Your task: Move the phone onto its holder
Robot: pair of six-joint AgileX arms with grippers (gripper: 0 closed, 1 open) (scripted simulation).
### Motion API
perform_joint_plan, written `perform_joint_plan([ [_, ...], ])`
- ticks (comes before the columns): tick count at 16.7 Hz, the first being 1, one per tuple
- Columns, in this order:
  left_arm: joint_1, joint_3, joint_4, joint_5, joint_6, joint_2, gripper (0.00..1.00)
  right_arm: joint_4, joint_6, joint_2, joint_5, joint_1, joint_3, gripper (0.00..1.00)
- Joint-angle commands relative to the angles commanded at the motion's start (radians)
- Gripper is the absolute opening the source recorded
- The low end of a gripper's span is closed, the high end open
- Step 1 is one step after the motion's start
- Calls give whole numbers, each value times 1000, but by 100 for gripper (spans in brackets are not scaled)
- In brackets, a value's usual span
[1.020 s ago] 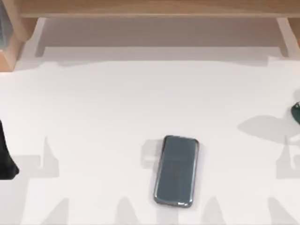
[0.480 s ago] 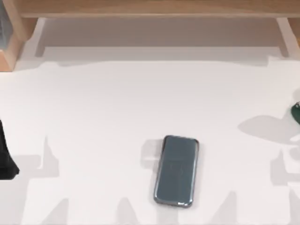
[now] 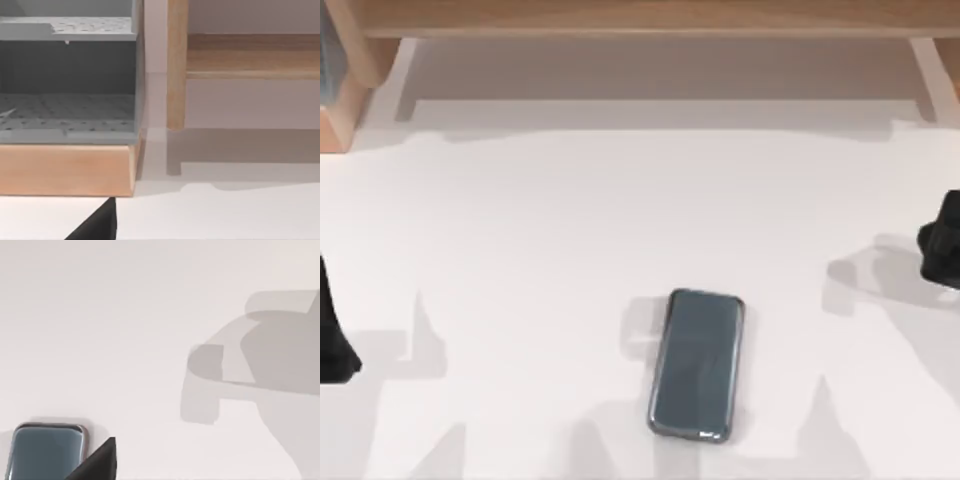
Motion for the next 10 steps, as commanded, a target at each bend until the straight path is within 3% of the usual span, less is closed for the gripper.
perform_joint_plan([
  [10,0,0,0,0,0,0,100,-372,380,793,-2,349,747,100],
])
